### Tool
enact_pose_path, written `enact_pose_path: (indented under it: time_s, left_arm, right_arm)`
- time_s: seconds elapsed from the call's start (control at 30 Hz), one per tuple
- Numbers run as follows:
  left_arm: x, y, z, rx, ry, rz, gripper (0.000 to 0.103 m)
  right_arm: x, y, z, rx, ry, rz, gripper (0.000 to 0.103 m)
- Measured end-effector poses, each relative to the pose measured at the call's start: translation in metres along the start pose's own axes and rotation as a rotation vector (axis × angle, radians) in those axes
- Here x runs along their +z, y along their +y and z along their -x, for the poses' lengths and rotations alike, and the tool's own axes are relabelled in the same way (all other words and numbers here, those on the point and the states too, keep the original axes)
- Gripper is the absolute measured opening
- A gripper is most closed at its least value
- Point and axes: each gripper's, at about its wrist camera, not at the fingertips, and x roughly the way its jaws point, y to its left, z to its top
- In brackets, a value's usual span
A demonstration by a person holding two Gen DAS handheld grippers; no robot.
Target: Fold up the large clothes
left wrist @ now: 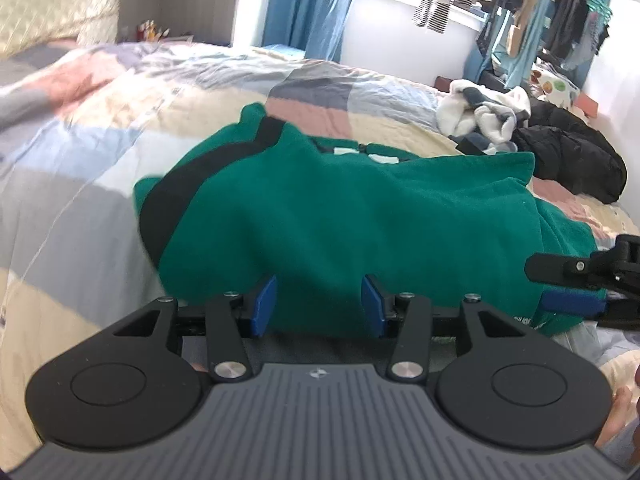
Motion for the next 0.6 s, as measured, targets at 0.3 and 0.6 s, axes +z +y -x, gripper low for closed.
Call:
enact_pose_path:
  time_s: [0.3,0.6]
  left_arm:
    - [-0.005,0.028,-0.01,-0.053,0.051,0.156,0.067]
    - [-0.008,0.066,-0.033,-0.231,0.128,0.412,0.087]
  right_arm:
    - [-0.018,-0.024,-0.03,0.116,0.131,-0.272,0.07]
    - [-0.021,-0.025,-0.049,0.01,0.077,-0.341,0.087]
